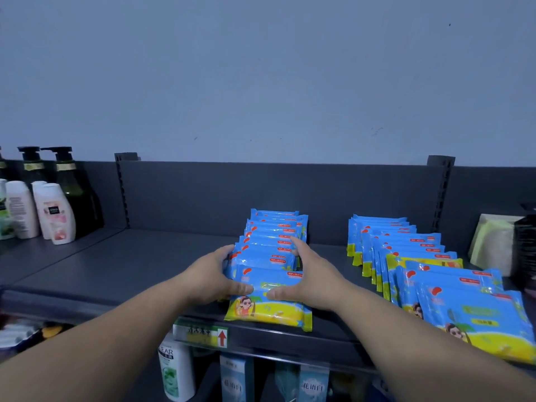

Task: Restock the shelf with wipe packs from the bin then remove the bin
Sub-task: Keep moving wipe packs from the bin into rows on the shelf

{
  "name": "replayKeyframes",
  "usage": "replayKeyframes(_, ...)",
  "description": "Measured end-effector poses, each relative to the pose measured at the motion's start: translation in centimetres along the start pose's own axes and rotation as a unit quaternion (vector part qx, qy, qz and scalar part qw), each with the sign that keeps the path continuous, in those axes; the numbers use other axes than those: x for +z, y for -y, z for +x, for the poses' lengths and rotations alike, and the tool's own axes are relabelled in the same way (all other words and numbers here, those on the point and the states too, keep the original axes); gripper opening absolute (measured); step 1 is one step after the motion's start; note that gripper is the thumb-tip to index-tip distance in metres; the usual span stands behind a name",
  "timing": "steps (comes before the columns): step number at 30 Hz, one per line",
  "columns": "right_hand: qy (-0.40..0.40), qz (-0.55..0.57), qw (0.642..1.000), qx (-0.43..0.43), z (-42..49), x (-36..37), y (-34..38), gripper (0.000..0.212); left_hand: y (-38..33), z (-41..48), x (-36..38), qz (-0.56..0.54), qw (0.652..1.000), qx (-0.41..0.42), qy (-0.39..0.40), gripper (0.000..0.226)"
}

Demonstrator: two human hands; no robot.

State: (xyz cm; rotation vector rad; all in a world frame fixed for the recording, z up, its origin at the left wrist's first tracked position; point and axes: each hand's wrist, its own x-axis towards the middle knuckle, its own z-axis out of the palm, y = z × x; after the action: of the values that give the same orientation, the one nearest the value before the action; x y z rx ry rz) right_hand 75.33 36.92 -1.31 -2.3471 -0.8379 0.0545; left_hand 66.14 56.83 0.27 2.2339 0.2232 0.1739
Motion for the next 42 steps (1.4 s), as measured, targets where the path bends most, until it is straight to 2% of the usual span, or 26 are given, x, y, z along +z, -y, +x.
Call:
replayKeyframes(5, 0.017, 0.015, 1.000, 0.009, 0.7, -0.7, -0.1, 0.129, 0.4, 1.6, -0.8, -0.009, 0.999, 0.020, 0.043, 0.068)
replayKeyframes(8, 0.008, 0.034, 0.999, 0.029, 1.4, -1.2, 0.0, 0.133, 0.4, 3.0, -1.4, -0.049, 0.992, 0.033, 0.113, 0.059)
replayKeyframes(11, 0.003, 0.029, 0.999, 0.046, 2.3, -1.6, 0.1, 0.135, 0.5, 4.6, -2.0, -0.034, 0.984, 0.028, 0.172, 0.082)
replayKeyframes(17, 0.055, 0.030, 0.995, 0.073, 4.1, -2.2, 1.0, 0.130, 1.1, 6.3, -3.1, 0.166, 0.961, 0.013, 0.222, 0.127)
replayKeyframes(19, 0.069, 0.031, 0.994, 0.083, 4.7, -2.3, 1.2, 0.128, 1.0, 6.7, -3.5, 0.202, 0.951, 0.023, 0.233, 0.124)
replayKeyframes(21, 0.065, 0.032, 0.993, 0.096, 5.2, -2.3, 1.4, 0.126, 1.0, 7.4, -4.2, 0.193, 0.949, 0.027, 0.248, 0.105)
replayKeyframes(23, 0.047, 0.021, 0.994, 0.099, 5.7, -2.2, 1.3, 0.123, 1.0, 8.3, -5.0, 0.155, 0.958, 0.032, 0.238, 0.085)
replayKeyframes(25, 0.021, 0.014, 0.994, 0.103, 6.3, -2.1, 1.1, 0.131, 1.0, 9.5, -5.4, 0.135, 0.969, 0.040, 0.204, 0.077)
replayKeyframes(27, 0.001, 0.018, 0.994, 0.111, 7.0, -2.1, 0.8, 0.137, 1.0, 10.6, -5.5, 0.117, 0.974, 0.059, 0.184, 0.059)
replayKeyframes(30, -0.009, 0.015, 0.992, 0.124, 8.2, -2.0, 0.8, 0.116, 1.0, 12.5, -5.2, 0.088, 0.976, 0.087, 0.179, 0.044)
replayKeyframes(33, -0.040, 0.008, 0.990, 0.137, 9.1, -2.0, 0.5, 0.111, 0.9, 14.1, -4.9, 0.076, 0.977, 0.098, 0.171, 0.048)
replayKeyframes(40, -0.084, 0.028, 0.985, 0.148, 10.0, -1.9, -0.2, 0.095, 1.8, 16.6, -4.8, 0.133, 0.973, 0.125, 0.144, 0.075)
replayKeyframes(42, -0.086, 0.034, 0.985, 0.146, 10.1, -1.7, -0.1, 0.100, 2.0, 17.1, -4.7, 0.129, 0.973, 0.126, 0.146, 0.079)
